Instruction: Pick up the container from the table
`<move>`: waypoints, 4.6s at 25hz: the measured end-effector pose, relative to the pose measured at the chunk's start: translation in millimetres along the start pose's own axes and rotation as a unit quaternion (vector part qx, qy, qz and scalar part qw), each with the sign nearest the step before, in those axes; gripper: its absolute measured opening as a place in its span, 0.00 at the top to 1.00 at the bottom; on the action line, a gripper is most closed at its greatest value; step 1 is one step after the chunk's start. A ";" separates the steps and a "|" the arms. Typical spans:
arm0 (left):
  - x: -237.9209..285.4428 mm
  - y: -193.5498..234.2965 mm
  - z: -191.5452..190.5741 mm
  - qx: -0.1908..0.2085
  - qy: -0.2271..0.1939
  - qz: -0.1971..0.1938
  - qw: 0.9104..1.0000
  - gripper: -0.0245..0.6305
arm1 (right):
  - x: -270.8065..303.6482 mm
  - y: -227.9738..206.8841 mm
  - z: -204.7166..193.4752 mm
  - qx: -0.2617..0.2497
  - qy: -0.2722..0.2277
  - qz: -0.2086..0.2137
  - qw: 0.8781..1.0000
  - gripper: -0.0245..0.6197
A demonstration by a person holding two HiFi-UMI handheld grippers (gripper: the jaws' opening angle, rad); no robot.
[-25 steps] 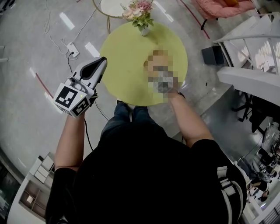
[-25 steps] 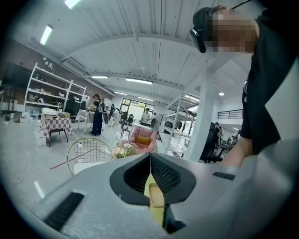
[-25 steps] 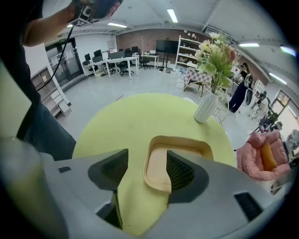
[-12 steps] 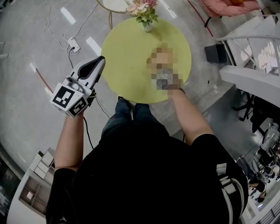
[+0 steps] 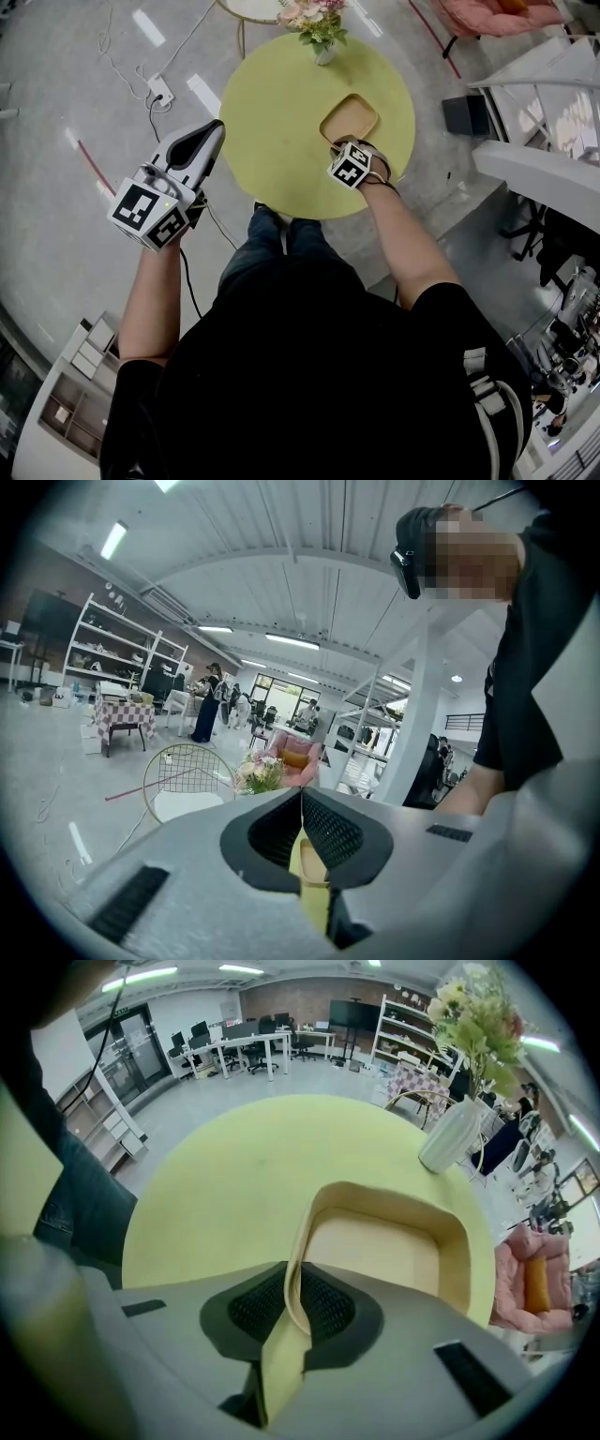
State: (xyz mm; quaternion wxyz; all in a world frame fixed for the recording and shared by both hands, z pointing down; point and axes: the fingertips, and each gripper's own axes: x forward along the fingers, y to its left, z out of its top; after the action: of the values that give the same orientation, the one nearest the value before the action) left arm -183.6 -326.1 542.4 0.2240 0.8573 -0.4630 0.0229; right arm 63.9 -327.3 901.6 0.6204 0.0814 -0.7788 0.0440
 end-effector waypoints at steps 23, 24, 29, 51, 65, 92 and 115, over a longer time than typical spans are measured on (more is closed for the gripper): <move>-9.9 -7.4 8.9 0.002 -0.013 -0.006 1.000 0.93 | -32.2 -15.4 3.4 0.012 -0.006 -0.036 0.999 0.93; -10.7 -9.1 9.5 0.004 -0.013 -0.007 1.000 0.93 | -35.2 -15.4 4.6 0.012 -0.007 -0.037 0.999 0.93; -16.6 -17.6 9.0 0.009 -0.015 -0.011 1.000 0.93 | -49.6 -13.5 7.8 0.012 -0.014 -0.046 0.999 0.93; -73.5 -67.5 17.2 0.059 -0.033 -0.033 0.997 0.93 | -141.9 18.9 15.7 0.005 -0.042 -0.104 0.994 0.93; -91.6 -77.4 18.5 0.068 -0.040 -0.037 0.996 0.93 | -215.3 37.0 45.4 -0.007 -0.077 -0.131 0.988 0.93; -93.5 -121.9 39.0 0.088 -0.061 -0.079 0.991 0.93 | -352.6 66.1 42.3 0.053 -0.107 -0.182 0.976 0.93; -100.5 -133.0 45.5 0.111 -0.066 -0.086 0.988 0.93 | -390.9 87.8 37.2 0.070 -0.141 -0.201 0.967 0.93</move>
State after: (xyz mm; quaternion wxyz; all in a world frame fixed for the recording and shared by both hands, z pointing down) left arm -141.6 -203.2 428.4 0.0979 0.9132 -0.3957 -0.0019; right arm 97.1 -219.1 515.5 0.4935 0.2846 -0.8210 -0.0387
